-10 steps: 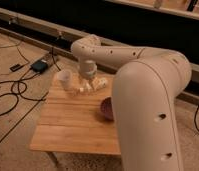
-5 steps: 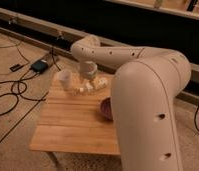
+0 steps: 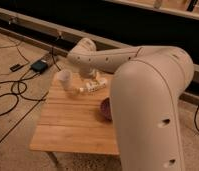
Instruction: Stand the bottle upright
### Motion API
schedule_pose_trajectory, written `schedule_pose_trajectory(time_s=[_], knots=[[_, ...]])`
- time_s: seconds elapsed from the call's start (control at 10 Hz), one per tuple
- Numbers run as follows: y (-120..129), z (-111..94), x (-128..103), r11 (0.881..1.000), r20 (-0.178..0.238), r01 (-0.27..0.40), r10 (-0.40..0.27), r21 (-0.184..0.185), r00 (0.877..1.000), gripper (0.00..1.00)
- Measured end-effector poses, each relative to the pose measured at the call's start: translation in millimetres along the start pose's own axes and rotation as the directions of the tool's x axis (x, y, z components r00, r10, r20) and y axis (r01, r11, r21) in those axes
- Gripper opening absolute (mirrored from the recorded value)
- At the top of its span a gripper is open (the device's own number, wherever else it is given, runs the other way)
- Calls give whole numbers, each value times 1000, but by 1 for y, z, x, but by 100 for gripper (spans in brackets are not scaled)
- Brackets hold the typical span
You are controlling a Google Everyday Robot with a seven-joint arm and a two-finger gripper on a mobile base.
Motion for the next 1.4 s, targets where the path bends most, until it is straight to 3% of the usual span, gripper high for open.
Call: schedule_pose_trajectory(time_s=[0.4,1.4], knots=[[-2,23,2,996,-33,-76,78,36,996,65],[37,104,-42,985,-59,-155,160,72,985,65]])
